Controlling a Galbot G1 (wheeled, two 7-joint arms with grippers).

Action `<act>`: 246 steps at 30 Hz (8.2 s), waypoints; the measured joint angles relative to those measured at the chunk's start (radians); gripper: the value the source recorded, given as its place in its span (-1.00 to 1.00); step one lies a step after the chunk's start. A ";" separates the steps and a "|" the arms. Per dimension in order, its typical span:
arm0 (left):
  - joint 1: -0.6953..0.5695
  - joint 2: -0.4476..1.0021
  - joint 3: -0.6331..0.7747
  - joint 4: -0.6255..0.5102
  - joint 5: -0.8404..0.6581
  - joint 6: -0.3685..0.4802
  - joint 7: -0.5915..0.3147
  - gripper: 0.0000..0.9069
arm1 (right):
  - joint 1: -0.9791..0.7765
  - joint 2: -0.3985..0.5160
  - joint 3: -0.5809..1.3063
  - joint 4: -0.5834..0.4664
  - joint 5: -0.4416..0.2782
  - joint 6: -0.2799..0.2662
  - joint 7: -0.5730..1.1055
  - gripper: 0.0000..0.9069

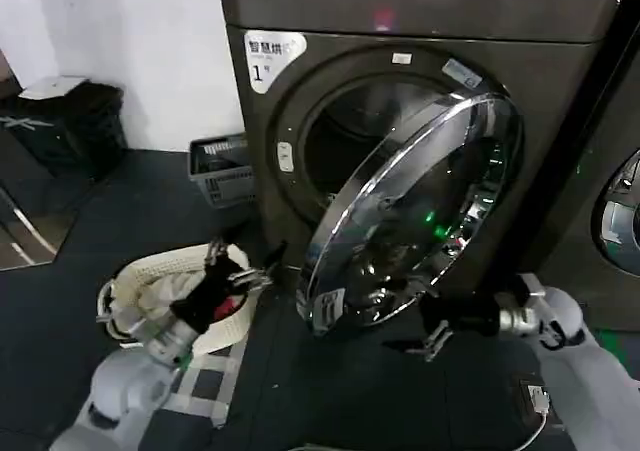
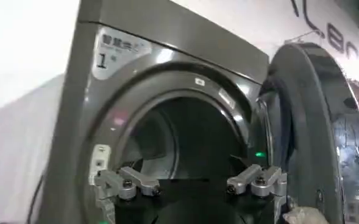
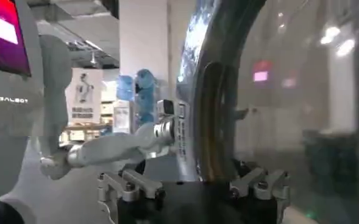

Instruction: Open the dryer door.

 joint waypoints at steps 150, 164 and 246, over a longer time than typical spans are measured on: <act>-0.672 -0.460 0.871 0.745 0.268 -0.730 -0.082 1.00 | -0.438 0.025 1.329 -0.052 -0.395 -0.105 1.218 1.00; -0.651 -0.171 0.865 0.602 0.264 -0.661 -0.062 1.00 | -0.444 0.005 1.341 -0.061 -0.398 -0.102 1.214 1.00; -0.726 0.897 0.849 0.534 0.368 0.032 0.130 1.00 | -0.464 -0.010 1.372 -0.073 -0.399 -0.088 1.208 1.00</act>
